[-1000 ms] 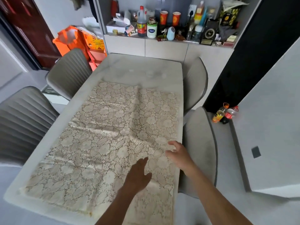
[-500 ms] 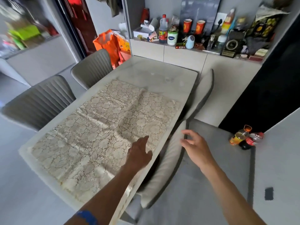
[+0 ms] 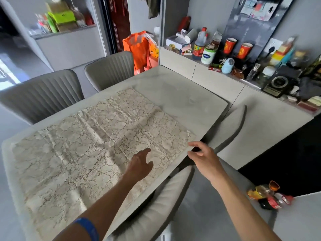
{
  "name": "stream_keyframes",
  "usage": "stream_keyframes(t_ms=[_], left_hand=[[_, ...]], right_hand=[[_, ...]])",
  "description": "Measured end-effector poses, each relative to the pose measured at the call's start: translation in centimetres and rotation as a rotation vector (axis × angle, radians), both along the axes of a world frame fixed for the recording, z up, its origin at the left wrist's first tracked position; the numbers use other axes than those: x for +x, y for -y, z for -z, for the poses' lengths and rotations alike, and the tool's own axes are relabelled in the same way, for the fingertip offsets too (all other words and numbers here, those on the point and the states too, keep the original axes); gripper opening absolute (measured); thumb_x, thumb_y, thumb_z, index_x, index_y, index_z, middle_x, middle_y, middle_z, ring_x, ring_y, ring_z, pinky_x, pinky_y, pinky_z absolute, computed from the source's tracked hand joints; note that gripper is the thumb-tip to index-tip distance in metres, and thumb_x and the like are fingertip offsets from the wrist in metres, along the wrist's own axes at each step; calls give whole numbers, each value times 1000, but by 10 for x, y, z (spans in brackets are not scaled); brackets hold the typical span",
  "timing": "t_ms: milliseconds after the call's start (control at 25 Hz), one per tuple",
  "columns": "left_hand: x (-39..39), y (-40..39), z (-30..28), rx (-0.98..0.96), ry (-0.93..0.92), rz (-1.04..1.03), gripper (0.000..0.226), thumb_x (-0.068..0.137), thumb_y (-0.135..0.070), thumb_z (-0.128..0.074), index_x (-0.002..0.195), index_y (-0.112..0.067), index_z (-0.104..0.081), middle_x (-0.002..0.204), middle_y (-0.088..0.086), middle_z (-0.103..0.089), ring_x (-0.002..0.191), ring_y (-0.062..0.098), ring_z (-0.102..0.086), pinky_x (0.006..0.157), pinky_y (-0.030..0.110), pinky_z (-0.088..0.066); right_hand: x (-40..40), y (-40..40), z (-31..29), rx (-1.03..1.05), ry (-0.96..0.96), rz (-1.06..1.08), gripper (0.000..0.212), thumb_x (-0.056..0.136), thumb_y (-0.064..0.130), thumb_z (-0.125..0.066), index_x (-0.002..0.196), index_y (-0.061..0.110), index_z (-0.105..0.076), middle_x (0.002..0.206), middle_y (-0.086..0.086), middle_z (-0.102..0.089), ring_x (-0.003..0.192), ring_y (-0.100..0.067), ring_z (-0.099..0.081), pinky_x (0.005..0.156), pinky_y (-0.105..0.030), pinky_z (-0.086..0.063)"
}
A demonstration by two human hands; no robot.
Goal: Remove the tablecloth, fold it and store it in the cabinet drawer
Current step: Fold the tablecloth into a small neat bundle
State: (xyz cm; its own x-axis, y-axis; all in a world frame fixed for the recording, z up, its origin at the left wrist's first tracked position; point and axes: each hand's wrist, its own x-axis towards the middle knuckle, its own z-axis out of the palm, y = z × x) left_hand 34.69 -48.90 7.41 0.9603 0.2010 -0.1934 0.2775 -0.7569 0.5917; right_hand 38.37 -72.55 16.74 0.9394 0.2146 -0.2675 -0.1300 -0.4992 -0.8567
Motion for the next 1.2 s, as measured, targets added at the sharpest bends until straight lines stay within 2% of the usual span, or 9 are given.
stream_keyframes(t_ms=[160, 320, 480, 560, 680, 800, 880, 1000, 1200], left_hand=[[78, 30, 23, -41, -16, -59, 53, 86, -20, -61, 138, -19, -51, 133, 8, -62, 118, 24, -61, 96, 32, -50], [146, 87, 59, -64, -135, -89, 47, 86, -17, -56, 133, -23, -54, 131, 3, -62, 118, 23, -59, 101, 34, -47], [176, 114, 103, 209, -390, 26, 61, 86, -14, -56, 142, -21, -34, 156, 7, -23, 143, 32, -19, 114, 56, -22], [192, 123, 125, 236, -456, -41, 65, 87, -8, -53, 146, -20, -26, 160, 10, -11, 145, 38, -10, 113, 58, -23], [206, 135, 141, 324, -436, -145, 55, 90, -6, -41, 143, -18, -32, 158, 11, -20, 141, 39, -21, 106, 47, -40], [216, 133, 140, 252, -143, -345, 23, 87, -20, -49, 99, -10, -66, 113, 12, -64, 99, 32, -61, 85, 48, -56], [220, 122, 134, -37, -7, -589, 18, 86, -21, -56, 77, -10, -68, 81, 6, -71, 70, 26, -66, 66, 46, -57], [208, 103, 127, -431, 47, -822, 15, 90, -15, -63, 79, -19, -72, 71, -8, -72, 64, 11, -66, 63, 37, -54], [199, 89, 107, -440, 197, -976, 10, 85, -33, -64, 76, -35, -69, 58, -14, -58, 53, -2, -45, 51, 13, -34]], right_hand=[[92, 12, 10, -34, -41, -28, 22, 90, 27, -64, 109, 37, -65, 111, 15, -65, 94, 4, -60, 74, -20, -47], [190, 25, 39, -36, -137, -47, 16, 88, 26, -68, 101, 35, -68, 109, 24, -62, 99, -2, -62, 94, -38, -54], [264, 20, 78, -159, -227, -241, 17, 88, 28, -67, 104, 34, -67, 106, 24, -61, 99, -1, -61, 93, -35, -54], [315, 15, 103, -215, -255, -344, 15, 89, 26, -67, 105, 28, -68, 107, 15, -65, 94, -3, -62, 88, -32, -52], [376, 14, 147, -299, -287, -405, 12, 89, 21, -66, 101, 20, -68, 105, 1, -69, 87, -11, -61, 80, -30, -49], [389, 19, 192, -431, -386, -515, 16, 88, 18, -62, 102, 18, -68, 95, 0, -67, 83, -15, -59, 71, -26, -46], [389, 16, 210, -487, -429, -520, 19, 88, 15, -57, 103, 20, -66, 99, -1, -68, 90, -22, -65, 73, -29, -51], [386, 3, 222, -379, -509, -391, 21, 89, 10, -52, 103, 19, -67, 94, -5, -74, 72, -21, -71, 54, -26, -51], [368, -3, 229, -280, -647, -343, 11, 80, 19, -69, 78, 11, -62, 69, -6, -60, 55, -17, -48, 46, -23, -36]])
